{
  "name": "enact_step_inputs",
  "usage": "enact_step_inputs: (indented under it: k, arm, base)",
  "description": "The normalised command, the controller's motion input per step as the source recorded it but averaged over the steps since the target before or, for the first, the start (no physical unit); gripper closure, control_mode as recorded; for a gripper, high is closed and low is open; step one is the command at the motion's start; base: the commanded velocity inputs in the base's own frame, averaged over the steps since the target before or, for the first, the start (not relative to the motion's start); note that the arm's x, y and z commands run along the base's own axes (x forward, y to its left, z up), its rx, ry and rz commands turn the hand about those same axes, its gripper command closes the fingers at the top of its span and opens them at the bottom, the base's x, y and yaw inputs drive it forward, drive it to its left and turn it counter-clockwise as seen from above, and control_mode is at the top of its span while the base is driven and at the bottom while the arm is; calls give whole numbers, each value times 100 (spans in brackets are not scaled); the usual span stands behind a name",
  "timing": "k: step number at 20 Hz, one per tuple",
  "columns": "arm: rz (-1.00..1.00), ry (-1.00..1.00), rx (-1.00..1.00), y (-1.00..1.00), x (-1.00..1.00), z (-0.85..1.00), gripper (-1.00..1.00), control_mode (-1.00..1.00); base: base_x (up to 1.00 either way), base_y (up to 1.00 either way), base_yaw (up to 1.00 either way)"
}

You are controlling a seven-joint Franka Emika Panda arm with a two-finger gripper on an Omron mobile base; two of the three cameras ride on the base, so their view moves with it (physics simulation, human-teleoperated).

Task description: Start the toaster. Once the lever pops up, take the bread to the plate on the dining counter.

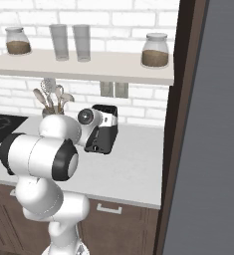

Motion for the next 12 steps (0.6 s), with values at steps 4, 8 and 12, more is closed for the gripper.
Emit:
enact_step_inputs:
  k: [4,8,12]
  arm:
    - [0,0,0,0,0,0,-100,-100]
    - [0,0,0,0,0,0,-100,-100]
    - [0,0,0,0,0,0,-100,-100]
  base:
    - [0,0,0]
    - [0,0,0]
    - [0,0,0]
